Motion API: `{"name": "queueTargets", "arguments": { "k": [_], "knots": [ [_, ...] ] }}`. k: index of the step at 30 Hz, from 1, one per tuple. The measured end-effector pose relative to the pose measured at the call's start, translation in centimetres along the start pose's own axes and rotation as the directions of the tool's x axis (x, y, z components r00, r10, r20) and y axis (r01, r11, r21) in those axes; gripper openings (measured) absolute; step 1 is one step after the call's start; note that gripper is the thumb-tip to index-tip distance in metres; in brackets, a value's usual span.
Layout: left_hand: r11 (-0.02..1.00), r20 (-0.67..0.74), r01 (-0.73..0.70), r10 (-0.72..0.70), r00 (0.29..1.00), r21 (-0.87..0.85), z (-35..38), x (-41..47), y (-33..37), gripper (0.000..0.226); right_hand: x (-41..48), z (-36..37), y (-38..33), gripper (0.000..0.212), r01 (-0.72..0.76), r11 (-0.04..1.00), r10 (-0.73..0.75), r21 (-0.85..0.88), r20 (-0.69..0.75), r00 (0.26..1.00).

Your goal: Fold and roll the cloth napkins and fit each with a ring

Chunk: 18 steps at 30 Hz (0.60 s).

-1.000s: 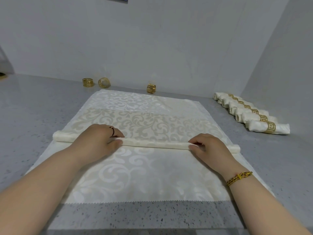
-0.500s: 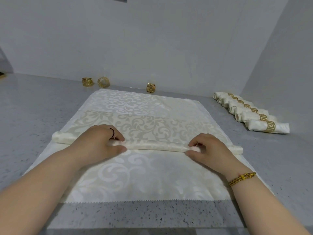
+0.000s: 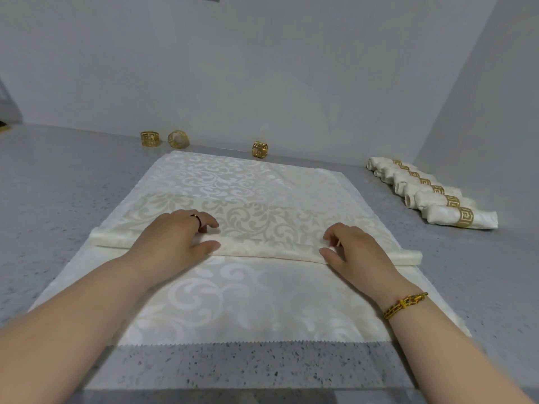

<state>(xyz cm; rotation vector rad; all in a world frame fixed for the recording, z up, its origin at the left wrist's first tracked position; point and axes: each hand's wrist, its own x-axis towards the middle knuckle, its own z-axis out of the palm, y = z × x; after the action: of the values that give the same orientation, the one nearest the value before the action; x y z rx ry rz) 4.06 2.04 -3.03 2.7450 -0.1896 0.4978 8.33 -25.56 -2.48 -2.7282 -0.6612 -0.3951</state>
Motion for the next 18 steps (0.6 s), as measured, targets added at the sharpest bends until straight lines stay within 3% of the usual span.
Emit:
{"name": "queueTargets", "arguments": {
  "k": [3, 5, 9, 14, 15, 17, 18],
  "knots": [
    [0.996, -0.049, -0.085, 0.084, 0.995, -0.015, 0.14, 0.04, 0.08, 0.02, -0.05, 0.2, -0.03, 0.007, 0.096, 0.995, -0.093, 0.039, -0.072, 0.993],
    [0.995, 0.029, -0.088, 0.089, 0.996, -0.049, -0.11, -0.15, -0.12, 0.017, -0.23, 0.02, 0.03, 0.003, 0.103, 0.992, -0.099, 0.077, -0.055, 0.994],
    [0.989, 0.169, -0.054, 0.077, 0.983, -0.14, -0.49, -0.37, -0.38, 0.034, -0.41, -0.18, 0.09, 0.013, 0.102, 0.989, -0.105, 0.11, 0.018, 0.994],
    [0.996, 0.089, -0.053, 0.059, 0.994, -0.065, -0.45, -0.05, -0.24, 0.026, -0.12, -0.09, 0.01, 0.011, 0.082, 0.994, -0.082, 0.069, -0.002, 0.997],
    [0.994, 0.095, -0.065, 0.073, 0.993, -0.088, -0.5, -0.13, -0.13, 0.028, -0.1, -0.14, 0.02, 0.012, 0.071, 0.994, -0.07, 0.082, -0.011, 0.997],
    [0.988, 0.133, -0.029, 0.05, 0.99, -0.155, -0.66, -0.28, -0.15, 0.008, -0.17, -0.13, 0.14, 0.011, 0.037, 0.991, -0.035, 0.131, -0.018, 0.999],
    [0.984, 0.137, -0.013, 0.038, 0.99, -0.18, -0.56, -0.37, -0.24, 0.014, -0.2, -0.08, 0.15, 0.01, 0.014, 0.987, -0.012, 0.161, -0.014, 1.0]
  ]
}}
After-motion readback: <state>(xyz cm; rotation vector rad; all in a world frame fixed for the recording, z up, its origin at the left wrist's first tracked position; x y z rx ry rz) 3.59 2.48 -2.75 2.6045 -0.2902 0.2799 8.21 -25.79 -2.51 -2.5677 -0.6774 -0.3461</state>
